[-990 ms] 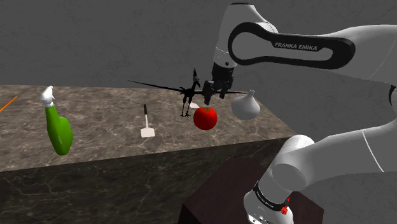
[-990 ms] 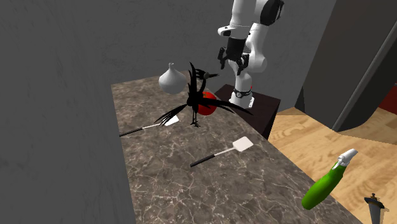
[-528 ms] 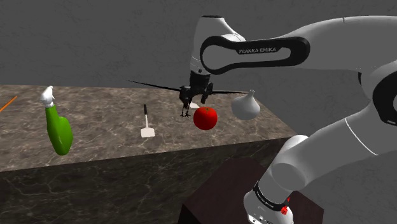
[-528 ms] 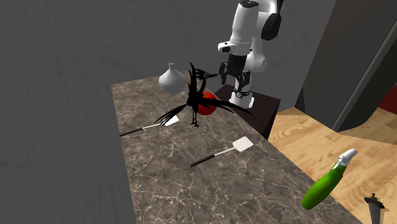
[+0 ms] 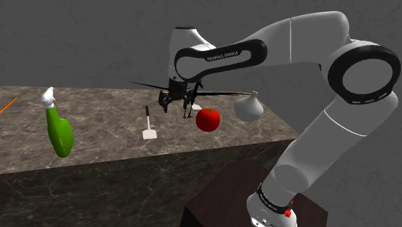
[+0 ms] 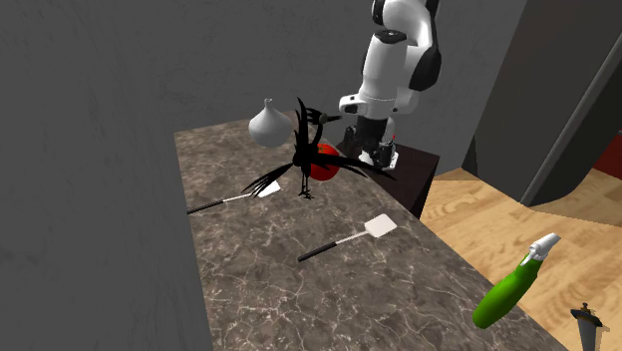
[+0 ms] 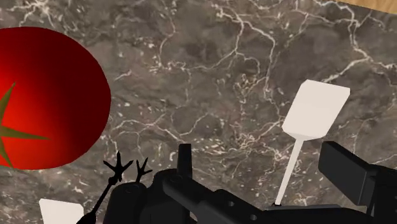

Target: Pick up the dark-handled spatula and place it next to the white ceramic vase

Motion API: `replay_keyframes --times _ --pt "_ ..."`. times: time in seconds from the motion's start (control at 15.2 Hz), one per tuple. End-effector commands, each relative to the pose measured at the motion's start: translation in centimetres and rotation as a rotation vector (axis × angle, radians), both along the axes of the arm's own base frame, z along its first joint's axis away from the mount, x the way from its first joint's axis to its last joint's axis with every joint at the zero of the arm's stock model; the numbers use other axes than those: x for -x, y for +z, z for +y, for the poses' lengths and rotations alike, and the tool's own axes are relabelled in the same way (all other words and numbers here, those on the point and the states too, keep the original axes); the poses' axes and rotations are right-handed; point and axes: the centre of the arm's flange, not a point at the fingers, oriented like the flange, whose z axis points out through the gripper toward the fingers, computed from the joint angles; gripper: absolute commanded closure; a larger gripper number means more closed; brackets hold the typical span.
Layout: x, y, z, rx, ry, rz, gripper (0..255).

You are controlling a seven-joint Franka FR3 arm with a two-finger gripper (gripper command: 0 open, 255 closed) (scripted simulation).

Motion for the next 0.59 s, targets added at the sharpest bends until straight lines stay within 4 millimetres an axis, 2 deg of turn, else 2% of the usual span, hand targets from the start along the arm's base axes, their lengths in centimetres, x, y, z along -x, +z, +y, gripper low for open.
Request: replay_keyframes --times 0.0,0.53 --pt "-2.2 -1.5 0.6 -0.006 -0.033 -0.002 0" --pt "-11.0 -6.4 3.3 -0.026 -0.155 -0.012 0"
